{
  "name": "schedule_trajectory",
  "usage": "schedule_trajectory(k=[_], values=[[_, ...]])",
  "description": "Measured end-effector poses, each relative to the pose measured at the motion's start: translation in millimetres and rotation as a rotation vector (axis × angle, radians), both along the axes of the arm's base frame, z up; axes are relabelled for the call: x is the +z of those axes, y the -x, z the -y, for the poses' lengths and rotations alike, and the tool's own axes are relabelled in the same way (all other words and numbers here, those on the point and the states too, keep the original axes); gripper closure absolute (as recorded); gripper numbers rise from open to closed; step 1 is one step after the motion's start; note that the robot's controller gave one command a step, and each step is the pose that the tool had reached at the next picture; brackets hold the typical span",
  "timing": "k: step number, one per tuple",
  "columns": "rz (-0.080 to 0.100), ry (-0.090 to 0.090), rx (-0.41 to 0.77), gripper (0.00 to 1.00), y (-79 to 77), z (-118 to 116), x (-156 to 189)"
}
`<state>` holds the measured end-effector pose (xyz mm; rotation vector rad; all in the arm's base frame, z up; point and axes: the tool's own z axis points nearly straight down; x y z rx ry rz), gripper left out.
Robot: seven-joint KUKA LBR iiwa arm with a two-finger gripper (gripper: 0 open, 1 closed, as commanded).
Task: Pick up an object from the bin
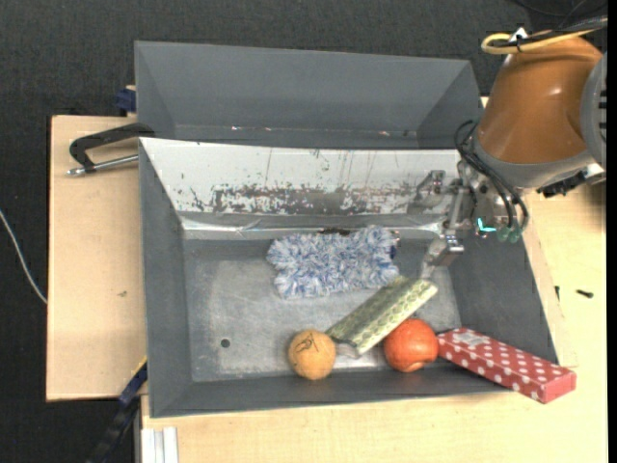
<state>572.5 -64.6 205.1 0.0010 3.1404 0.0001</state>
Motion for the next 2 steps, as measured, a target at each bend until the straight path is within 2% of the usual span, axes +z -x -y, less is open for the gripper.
schedule_trajectory(k=[1, 2], values=[[0.002, 0.0, 0.0, 0.0, -0.7, 0, 1], [0.005, 0.002, 0.033, 0.0, -18.1, -43, -26]])
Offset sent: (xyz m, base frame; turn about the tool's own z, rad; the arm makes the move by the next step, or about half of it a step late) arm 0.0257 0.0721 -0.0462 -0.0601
